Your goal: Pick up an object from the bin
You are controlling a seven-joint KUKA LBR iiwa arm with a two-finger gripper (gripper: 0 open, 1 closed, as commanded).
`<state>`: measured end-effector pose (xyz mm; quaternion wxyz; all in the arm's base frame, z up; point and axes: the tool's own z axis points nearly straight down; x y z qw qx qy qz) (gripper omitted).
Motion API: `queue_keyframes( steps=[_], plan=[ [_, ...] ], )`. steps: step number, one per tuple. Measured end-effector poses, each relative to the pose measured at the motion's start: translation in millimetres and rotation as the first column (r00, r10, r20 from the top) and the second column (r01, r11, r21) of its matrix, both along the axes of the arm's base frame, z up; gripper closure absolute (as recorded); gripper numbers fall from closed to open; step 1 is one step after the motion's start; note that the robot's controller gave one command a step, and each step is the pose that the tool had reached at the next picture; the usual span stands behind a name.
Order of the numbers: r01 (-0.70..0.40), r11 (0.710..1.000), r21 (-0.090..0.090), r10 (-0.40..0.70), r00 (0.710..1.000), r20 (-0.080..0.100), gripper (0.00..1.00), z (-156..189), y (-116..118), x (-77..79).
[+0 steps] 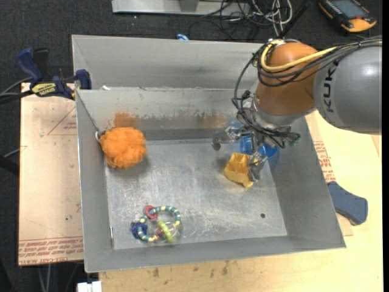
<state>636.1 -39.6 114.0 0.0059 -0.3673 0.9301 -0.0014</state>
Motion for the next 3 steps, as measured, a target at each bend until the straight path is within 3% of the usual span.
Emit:
queue_keyframes(
  steps=[1, 2, 3],
  plan=[
    [-0.252, 0.968, -0.002, 0.252, 0.968, -0.015, 1.00, -34, -4, -2.9],
    [-0.252, 0.968, -0.001, 0.252, 0.968, -0.015, 1.00, -34, -4, -2.9],
    [-0.272, 0.962, -0.001, 0.272, 0.962, -0.007, 1.00, 112, -15, -16.8]
  ],
)
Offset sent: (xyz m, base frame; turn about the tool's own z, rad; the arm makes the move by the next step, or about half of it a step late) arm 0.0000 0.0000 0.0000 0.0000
